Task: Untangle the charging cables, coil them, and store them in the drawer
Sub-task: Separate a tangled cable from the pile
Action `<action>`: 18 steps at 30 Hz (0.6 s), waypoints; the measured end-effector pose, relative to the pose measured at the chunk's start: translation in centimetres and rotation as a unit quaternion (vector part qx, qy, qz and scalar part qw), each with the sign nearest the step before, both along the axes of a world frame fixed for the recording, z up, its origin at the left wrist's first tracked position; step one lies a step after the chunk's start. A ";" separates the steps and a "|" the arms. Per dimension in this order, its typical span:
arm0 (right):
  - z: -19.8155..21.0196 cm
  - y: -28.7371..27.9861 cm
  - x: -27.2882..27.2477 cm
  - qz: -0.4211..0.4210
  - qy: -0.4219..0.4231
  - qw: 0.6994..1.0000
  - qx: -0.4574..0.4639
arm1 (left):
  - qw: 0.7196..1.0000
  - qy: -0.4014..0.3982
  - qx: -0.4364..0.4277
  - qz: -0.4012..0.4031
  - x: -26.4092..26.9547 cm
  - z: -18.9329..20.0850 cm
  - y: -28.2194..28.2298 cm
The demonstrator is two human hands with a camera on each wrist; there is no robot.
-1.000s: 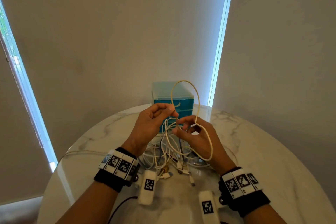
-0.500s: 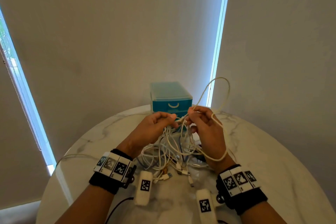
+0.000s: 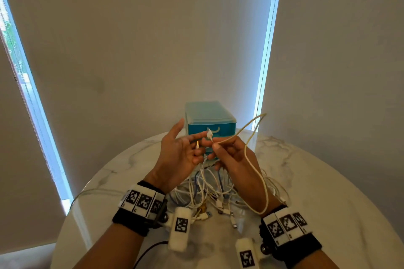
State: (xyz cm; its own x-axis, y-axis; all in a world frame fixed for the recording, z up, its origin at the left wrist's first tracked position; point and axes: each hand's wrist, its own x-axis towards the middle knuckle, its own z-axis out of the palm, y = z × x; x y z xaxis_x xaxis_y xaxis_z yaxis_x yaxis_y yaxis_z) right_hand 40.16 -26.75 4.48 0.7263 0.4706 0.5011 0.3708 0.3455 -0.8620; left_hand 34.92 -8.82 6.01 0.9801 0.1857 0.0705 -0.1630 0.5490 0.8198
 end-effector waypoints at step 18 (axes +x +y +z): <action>2.3 -6.7 3.3 0.315 0.170 0.924 -0.133 | 0.923 -0.067 -0.086 0.370 -0.3 0.3 6.1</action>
State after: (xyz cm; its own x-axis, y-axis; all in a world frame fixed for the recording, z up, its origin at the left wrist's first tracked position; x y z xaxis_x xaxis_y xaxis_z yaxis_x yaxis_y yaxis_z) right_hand 43.44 -33.43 6.73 0.3603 0.9275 0.1000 -0.1395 0.1596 -0.9773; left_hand 34.63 -2.76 6.31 0.5656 0.8198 0.0894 -0.6389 0.3670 0.6761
